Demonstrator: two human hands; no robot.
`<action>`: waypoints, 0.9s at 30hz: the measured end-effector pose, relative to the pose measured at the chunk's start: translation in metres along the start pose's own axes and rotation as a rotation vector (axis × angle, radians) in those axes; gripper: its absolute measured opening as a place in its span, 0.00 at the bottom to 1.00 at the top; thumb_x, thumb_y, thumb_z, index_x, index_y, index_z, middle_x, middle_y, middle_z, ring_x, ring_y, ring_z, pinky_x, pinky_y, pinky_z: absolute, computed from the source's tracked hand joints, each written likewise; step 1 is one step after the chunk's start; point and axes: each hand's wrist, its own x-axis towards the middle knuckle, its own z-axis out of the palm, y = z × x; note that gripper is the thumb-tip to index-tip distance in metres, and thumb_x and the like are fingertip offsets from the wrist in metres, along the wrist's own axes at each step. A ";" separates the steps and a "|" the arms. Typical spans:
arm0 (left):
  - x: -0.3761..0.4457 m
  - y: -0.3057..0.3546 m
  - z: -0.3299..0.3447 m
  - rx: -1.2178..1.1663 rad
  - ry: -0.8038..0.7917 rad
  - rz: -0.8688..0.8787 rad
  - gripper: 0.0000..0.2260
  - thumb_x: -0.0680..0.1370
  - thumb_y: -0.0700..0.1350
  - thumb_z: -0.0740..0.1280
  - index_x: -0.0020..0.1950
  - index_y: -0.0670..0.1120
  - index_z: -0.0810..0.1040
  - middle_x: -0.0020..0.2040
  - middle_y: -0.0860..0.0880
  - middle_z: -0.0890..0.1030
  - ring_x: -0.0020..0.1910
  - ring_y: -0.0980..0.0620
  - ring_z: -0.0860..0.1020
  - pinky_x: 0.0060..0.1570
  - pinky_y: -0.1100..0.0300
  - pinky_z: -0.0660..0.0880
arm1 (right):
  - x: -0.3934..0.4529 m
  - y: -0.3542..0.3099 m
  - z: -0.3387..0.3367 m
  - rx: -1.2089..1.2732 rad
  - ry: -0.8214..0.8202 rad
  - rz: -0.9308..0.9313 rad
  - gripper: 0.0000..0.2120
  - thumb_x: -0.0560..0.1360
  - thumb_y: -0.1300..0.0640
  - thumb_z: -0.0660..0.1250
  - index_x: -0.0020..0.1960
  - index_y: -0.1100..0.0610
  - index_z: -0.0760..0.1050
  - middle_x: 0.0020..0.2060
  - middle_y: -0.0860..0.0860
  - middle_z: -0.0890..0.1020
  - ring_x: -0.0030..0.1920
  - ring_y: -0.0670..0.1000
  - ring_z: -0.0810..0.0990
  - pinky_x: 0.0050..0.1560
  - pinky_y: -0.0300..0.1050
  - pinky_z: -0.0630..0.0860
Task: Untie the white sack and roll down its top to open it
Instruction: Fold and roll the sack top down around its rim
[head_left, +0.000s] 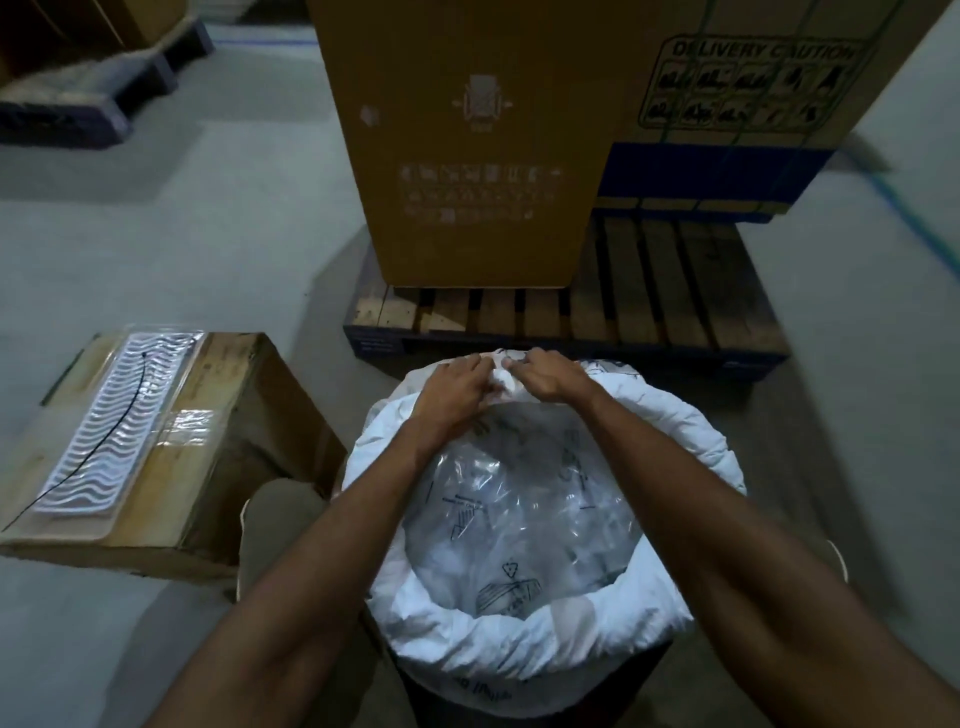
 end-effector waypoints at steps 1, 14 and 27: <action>0.001 -0.001 0.001 -0.032 0.016 -0.011 0.10 0.81 0.51 0.66 0.55 0.45 0.76 0.55 0.42 0.80 0.56 0.41 0.77 0.54 0.48 0.70 | -0.001 0.002 0.001 0.020 0.002 -0.030 0.28 0.83 0.33 0.51 0.46 0.54 0.77 0.50 0.59 0.81 0.58 0.62 0.80 0.53 0.52 0.73; 0.033 0.007 0.001 -0.070 -0.098 -0.270 0.23 0.83 0.63 0.53 0.61 0.47 0.76 0.63 0.40 0.78 0.63 0.39 0.75 0.63 0.43 0.71 | -0.042 0.055 0.010 -0.188 0.292 0.121 0.31 0.84 0.35 0.45 0.54 0.55 0.79 0.49 0.57 0.84 0.52 0.59 0.82 0.50 0.52 0.71; 0.057 0.048 0.021 -0.026 -0.164 -0.076 0.16 0.83 0.57 0.56 0.50 0.49 0.79 0.51 0.44 0.82 0.47 0.46 0.78 0.51 0.51 0.74 | -0.048 0.068 0.000 -0.061 0.347 0.122 0.34 0.81 0.29 0.47 0.66 0.51 0.78 0.60 0.54 0.83 0.62 0.58 0.79 0.61 0.59 0.72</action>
